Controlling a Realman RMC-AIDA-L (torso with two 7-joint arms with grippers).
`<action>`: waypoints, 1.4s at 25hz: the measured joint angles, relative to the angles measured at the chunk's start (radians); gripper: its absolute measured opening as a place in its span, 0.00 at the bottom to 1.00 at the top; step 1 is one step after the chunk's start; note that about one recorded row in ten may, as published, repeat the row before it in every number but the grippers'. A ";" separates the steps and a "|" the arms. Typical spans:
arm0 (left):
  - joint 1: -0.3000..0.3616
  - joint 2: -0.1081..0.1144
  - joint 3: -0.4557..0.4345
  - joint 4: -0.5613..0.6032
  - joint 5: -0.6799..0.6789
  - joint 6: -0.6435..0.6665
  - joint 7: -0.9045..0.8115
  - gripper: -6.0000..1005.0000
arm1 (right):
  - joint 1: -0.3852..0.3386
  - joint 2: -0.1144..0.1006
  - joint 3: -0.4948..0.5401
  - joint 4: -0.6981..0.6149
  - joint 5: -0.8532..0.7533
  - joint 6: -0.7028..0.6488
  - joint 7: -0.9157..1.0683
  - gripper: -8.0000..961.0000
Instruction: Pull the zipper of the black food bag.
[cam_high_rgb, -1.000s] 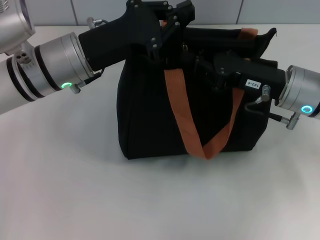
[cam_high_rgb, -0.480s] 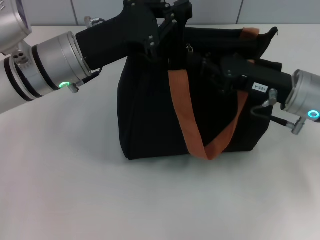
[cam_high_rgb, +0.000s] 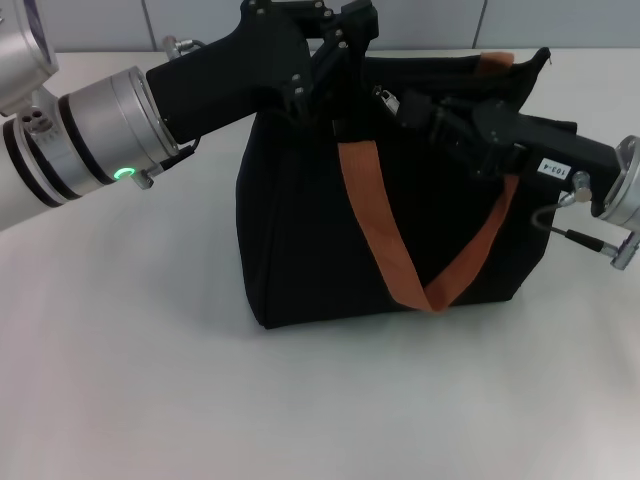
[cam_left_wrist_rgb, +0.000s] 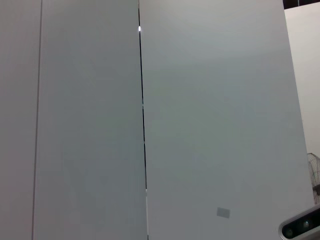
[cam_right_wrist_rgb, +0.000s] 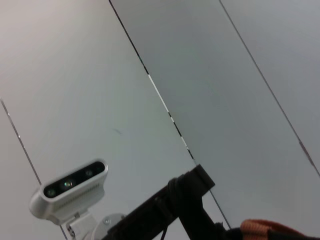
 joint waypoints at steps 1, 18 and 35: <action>0.000 0.000 0.000 -0.001 0.000 0.000 0.002 0.03 | 0.000 0.000 0.000 -0.001 0.003 -0.002 0.004 0.01; 0.019 0.000 0.008 -0.001 -0.023 0.028 0.006 0.03 | 0.020 -0.001 -0.003 -0.035 0.008 -0.011 0.108 0.01; 0.020 0.000 0.007 -0.004 -0.023 0.044 0.006 0.03 | 0.054 -0.001 -0.009 -0.035 0.008 0.017 0.177 0.01</action>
